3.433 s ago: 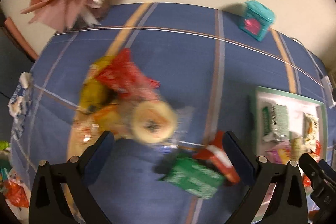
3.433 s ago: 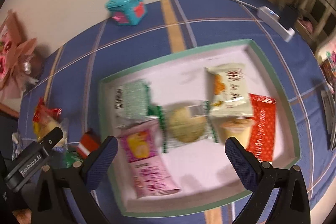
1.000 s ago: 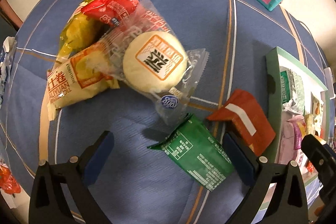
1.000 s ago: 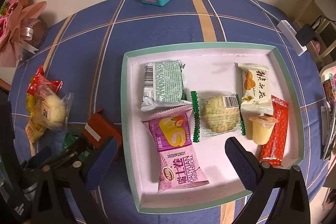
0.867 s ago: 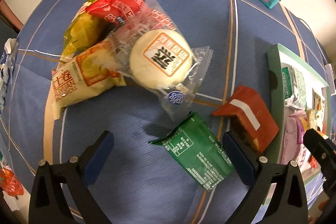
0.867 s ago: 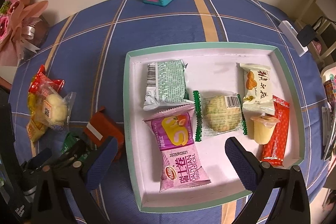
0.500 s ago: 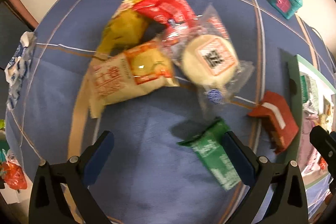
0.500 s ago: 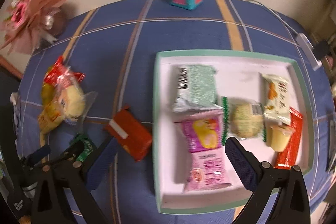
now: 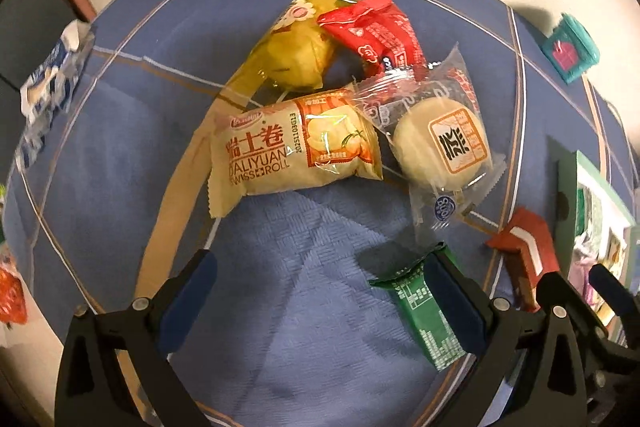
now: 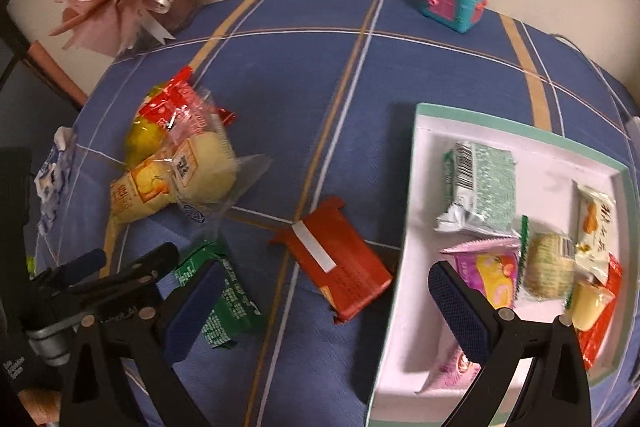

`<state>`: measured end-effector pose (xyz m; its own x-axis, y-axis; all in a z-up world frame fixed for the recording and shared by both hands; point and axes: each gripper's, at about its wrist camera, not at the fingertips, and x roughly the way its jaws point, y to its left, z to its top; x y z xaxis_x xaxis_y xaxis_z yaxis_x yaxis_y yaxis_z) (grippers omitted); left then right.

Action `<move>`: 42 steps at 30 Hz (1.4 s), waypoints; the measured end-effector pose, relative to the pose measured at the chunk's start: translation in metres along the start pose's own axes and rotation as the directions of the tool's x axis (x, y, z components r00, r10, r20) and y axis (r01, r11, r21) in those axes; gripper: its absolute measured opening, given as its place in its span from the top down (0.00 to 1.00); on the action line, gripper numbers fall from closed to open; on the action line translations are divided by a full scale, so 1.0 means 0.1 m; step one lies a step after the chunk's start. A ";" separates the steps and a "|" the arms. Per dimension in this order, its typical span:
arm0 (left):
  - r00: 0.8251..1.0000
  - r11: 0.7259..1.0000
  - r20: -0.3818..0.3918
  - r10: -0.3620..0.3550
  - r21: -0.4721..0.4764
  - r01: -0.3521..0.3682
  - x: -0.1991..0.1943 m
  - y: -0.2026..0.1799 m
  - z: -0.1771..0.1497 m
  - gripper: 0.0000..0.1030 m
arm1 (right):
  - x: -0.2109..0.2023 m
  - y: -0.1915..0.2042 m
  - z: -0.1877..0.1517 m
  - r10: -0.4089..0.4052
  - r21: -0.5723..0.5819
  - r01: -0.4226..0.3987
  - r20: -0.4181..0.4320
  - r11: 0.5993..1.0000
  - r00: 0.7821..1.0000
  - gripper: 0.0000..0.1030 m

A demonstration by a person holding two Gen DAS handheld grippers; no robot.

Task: Organize snacks
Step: 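Grasp the green pack with the left tool while the right tool grasps the red box pack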

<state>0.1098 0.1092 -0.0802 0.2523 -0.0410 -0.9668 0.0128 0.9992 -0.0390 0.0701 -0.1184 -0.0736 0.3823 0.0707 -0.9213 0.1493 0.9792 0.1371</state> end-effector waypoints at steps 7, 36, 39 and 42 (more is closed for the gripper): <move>0.999 0.998 0.002 -0.033 -0.049 0.034 0.08 0.03 0.00 0.00 | 0.03 0.09 0.01 0.018 -0.061 -0.017 0.025 0.998 1.000 0.14; 0.991 0.990 -0.052 -0.124 -0.075 0.120 0.23 -0.43 -0.01 0.01 | 0.35 0.08 -0.01 -0.015 -0.075 0.014 -0.023 0.997 1.000 0.47; 0.990 0.990 -0.059 -0.126 -0.073 0.122 0.27 -0.48 -0.03 0.01 | 0.31 0.04 -0.05 -0.016 -0.047 0.014 -0.044 0.999 0.999 0.54; 0.987 0.989 -0.081 -0.138 -0.057 0.134 0.31 -0.59 -0.07 0.06 | 0.28 -0.02 -0.09 -0.012 -0.036 0.009 -0.057 0.999 0.998 0.57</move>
<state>0.1101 0.0487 -0.1094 0.1691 -0.1783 -0.9693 -0.0087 0.9832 -0.1824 0.0720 -0.1162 -0.1027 0.3277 0.0702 -0.9422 0.1202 0.9860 0.1153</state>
